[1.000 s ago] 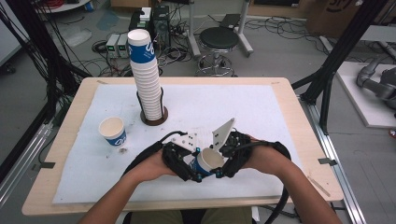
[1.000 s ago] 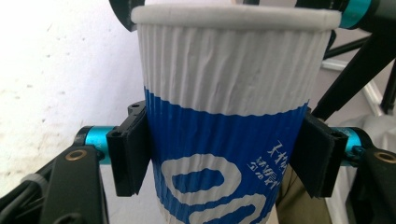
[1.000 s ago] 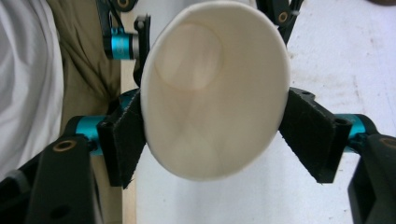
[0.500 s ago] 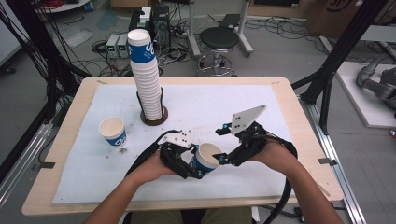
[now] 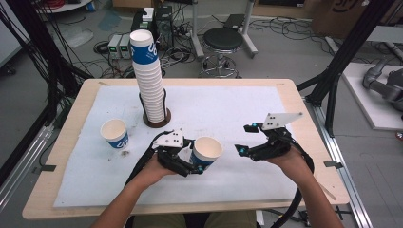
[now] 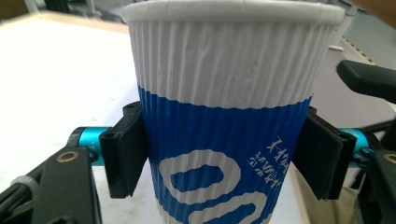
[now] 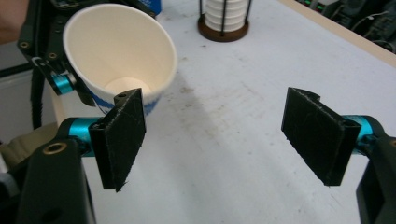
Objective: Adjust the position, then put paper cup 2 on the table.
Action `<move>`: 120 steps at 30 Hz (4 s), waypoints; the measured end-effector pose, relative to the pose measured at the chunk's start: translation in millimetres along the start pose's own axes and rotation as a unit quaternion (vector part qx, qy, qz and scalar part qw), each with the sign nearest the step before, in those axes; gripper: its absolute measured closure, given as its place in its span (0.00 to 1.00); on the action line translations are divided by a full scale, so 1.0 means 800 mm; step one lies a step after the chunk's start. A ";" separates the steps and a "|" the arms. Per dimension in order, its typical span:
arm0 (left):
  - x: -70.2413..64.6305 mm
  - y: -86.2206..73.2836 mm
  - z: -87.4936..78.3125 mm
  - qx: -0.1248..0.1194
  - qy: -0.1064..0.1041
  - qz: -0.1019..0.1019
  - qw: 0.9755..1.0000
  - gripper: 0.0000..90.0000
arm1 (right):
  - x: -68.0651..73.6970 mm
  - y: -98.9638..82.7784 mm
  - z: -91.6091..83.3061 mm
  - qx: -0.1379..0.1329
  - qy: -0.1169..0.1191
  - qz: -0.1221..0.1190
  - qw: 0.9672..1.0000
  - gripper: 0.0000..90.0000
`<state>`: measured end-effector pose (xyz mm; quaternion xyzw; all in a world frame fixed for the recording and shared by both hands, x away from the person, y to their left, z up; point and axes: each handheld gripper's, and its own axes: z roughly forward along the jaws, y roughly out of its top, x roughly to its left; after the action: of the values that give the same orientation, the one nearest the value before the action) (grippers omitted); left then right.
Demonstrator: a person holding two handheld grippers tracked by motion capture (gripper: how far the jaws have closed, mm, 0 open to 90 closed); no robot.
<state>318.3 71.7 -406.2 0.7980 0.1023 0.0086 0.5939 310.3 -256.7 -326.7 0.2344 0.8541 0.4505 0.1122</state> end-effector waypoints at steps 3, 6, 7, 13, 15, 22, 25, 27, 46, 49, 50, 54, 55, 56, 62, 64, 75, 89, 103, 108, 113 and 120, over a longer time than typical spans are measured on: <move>0.003 -0.004 -0.005 -0.021 0.012 0.013 1.000 0.29 | -0.003 -0.014 -0.004 -0.016 -0.017 0.008 1.000 0.25; 0.007 -0.006 -0.008 -0.044 0.022 0.018 0.999 0.29 | -0.005 -0.029 -0.005 -0.034 -0.034 0.016 0.999 0.25; 0.007 -0.006 -0.009 -0.050 0.025 0.017 0.998 0.29 | -0.005 -0.033 -0.005 -0.038 -0.039 0.019 0.998 0.25; 0.009 -0.008 -0.010 -0.057 0.044 0.025 0.997 0.29 | -0.009 -0.061 -0.003 -0.054 -0.077 0.031 0.995 0.25; 0.010 -0.008 -0.012 -0.062 0.051 0.022 0.996 0.29 | -0.010 -0.070 -0.004 -0.064 -0.094 0.035 0.993 0.25; 0.008 -0.007 -0.019 -0.086 0.058 0.031 0.994 0.29 | -0.011 -0.091 -0.004 -0.070 -0.129 0.049 0.988 0.25; 0.008 -0.008 -0.022 -0.095 0.063 0.030 0.993 0.29 | -0.010 -0.093 -0.004 -0.073 -0.136 0.046 0.987 0.25; 0.009 -0.010 -0.023 -0.101 0.065 0.026 0.992 0.29 | -0.009 -0.094 -0.003 -0.075 -0.137 0.044 0.987 0.25; 0.024 0.003 -0.022 -0.138 0.085 0.023 0.987 0.29 | -0.010 -0.107 -0.015 -0.098 -0.149 0.059 0.982 0.25; 0.030 0.009 -0.021 -0.147 0.088 0.030 0.985 0.29 | -0.010 -0.108 -0.016 -0.104 -0.146 0.063 0.982 0.25; 0.032 0.010 -0.020 -0.147 0.089 0.031 0.985 0.29 | -0.010 -0.108 -0.016 -0.106 -0.145 0.066 0.982 0.25; 0.046 0.014 -0.017 -0.151 0.094 0.028 0.984 0.29 | -0.009 -0.107 -0.014 -0.107 -0.143 0.060 0.982 0.25; 0.049 0.016 -0.015 -0.151 0.097 0.028 0.983 0.29 | -0.009 -0.106 -0.014 -0.107 -0.142 0.061 0.982 0.25; 0.053 0.017 -0.014 -0.155 0.097 0.024 0.983 0.29 | -0.009 -0.106 -0.013 -0.108 -0.142 0.060 0.982 0.25; 0.073 0.032 0.001 -0.141 0.103 0.022 0.984 0.29 | -0.007 -0.108 -0.014 -0.110 -0.140 0.061 0.982 0.25; 0.077 0.036 0.007 -0.143 0.105 0.023 0.984 0.29 | -0.009 -0.109 -0.014 -0.110 -0.137 0.062 0.982 0.25; 0.103 0.027 0.041 -0.130 0.132 0.003 0.983 0.29 | -0.009 -0.110 -0.016 -0.118 -0.131 0.069 0.982 0.25; 0.124 -0.007 0.077 -0.057 0.180 -0.046 0.981 0.28 | -0.008 -0.112 -0.019 -0.121 -0.129 0.073 0.982 0.25; 0.128 -0.018 0.089 -0.021 0.193 -0.054 0.980 0.29 | -0.008 -0.111 -0.019 -0.122 -0.126 0.070 0.982 0.25; 0.125 -0.016 0.094 0.029 0.218 -0.048 0.974 0.29 | -0.008 -0.110 -0.019 -0.123 -0.128 0.069 0.982 0.25; 0.118 -0.011 0.090 0.059 0.227 -0.045 0.971 0.29 | -0.007 -0.110 -0.020 -0.124 -0.127 0.067 0.982 0.25; 0.110 -0.014 0.079 0.087 0.229 -0.034 0.969 0.29 | -0.005 -0.109 -0.020 -0.123 -0.127 0.064 0.982 0.25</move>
<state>411.4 30.6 -445.0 0.8193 0.2625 0.1622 0.4833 281.6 -312.6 -389.7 0.3288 0.7542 0.5247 0.2187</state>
